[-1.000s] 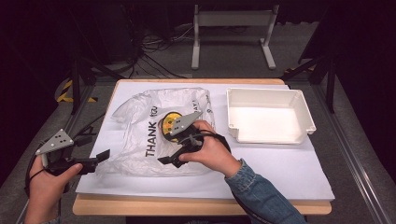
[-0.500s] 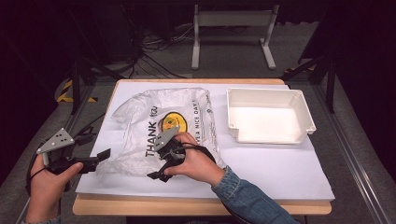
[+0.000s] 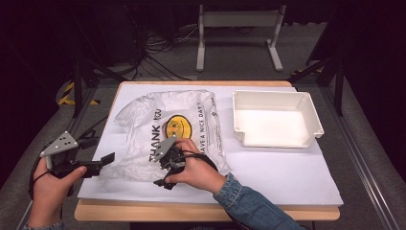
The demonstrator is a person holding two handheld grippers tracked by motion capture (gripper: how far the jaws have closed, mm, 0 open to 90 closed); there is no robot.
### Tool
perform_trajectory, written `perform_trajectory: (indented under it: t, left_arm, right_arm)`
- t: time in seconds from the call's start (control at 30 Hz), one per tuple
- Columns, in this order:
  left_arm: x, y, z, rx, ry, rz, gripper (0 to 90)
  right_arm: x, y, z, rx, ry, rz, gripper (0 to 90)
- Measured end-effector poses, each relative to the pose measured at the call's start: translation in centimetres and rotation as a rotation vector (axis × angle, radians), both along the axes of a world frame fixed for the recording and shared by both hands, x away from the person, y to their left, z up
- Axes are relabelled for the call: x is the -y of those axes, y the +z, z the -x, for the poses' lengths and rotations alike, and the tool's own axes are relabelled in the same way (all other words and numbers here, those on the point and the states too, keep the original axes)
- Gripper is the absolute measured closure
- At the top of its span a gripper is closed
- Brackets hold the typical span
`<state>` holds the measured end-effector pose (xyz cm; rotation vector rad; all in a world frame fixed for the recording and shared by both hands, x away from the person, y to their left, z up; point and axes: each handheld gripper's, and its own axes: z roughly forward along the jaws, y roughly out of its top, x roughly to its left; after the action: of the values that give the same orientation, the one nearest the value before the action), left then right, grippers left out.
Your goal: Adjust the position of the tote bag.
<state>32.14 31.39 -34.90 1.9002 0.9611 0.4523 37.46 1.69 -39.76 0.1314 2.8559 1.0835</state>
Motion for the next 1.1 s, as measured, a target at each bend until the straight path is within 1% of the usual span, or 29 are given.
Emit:
perform_trajectory:
  t: [0.03, 0.13, 0.23, 0.27, 0.3, 0.33, 0.37, 0.43, 0.47, 0.57, 0.63, 0.8, 0.97, 1.0, 1.07, 1.1]
  left_arm:
    - [0.0, 0.0, 0.0, -0.001, 0.000, 0.001, 13.4]
    - [0.0, 0.0, -0.1, -0.002, 0.000, 0.003, 13.4]
    - [-0.1, 0.0, -0.1, -0.002, 0.000, 0.008, 13.4]
    - [-0.1, 0.0, -0.1, -0.002, 0.000, 0.008, 13.4]
    - [0.0, 0.0, -0.1, -0.001, 0.000, 0.010, 13.4]
    - [-0.1, 0.0, -0.1, 0.000, 0.000, 0.009, 13.4]
    - [0.0, 0.0, -0.2, 0.000, 0.000, 0.009, 13.4]
    - [0.0, 0.0, -0.2, 0.001, -0.001, 0.009, 13.4]
    - [0.0, 0.0, -0.2, 0.003, -0.002, 0.006, 13.4]
    - [0.0, 0.0, -0.3, 0.004, -0.003, 0.009, 13.4]
    - [0.0, 0.1, -0.3, 0.006, -0.003, 0.010, 13.4]
    - [-0.1, 0.3, -0.4, 0.019, -0.001, 0.019, 13.6]
    - [-0.5, 0.7, -0.4, 0.035, 0.008, 0.038, 13.7]
    - [-0.6, 0.8, -0.4, 0.039, 0.012, 0.045, 13.7]
    - [-0.8, 1.0, -0.5, 0.049, 0.014, 0.051, 13.8]
    - [-0.9, 1.1, -0.5, 0.051, 0.020, 0.063, 13.8]
  right_arm:
    - [0.0, -0.1, -0.1, 0.001, 0.001, 0.008, 13.1]
    - [0.1, -0.1, 0.0, -0.002, -0.008, 0.017, 27.2]
    - [0.4, 0.2, 0.1, 0.017, -0.004, 0.044, 52.4]
    - [0.4, 0.2, 0.1, 0.017, -0.004, 0.044, 52.4]
    - [0.6, 0.4, 0.1, 0.020, 0.007, 0.055, 63.8]
    - [0.8, 0.6, 0.1, 0.018, 0.005, 0.044, 73.9]
    - [1.0, 0.8, 0.1, 0.021, 0.004, 0.038, 79.9]
    - [1.2, 1.0, 0.2, 0.030, 0.001, 0.022, 87.9]
    - [1.4, 1.2, 0.3, 0.037, -0.003, 0.010, 90.0]
    - [1.7, 1.6, 0.6, 0.049, -0.007, -0.009, 90.0]
    - [1.8, 1.7, 0.6, 0.050, -0.009, -0.011, 90.0]
    - [2.8, 2.4, 0.9, 0.047, -0.018, -0.041, 90.0]
    - [4.3, 3.4, 1.1, 0.045, -0.038, -0.068, 90.0]
    - [4.3, 3.4, 1.1, 0.045, -0.038, -0.068, 90.0]
    - [5.2, 3.8, 1.3, 0.046, -0.048, -0.076, 90.0]
    - [5.9, 4.2, 1.4, 0.047, -0.059, -0.089, 90.0]
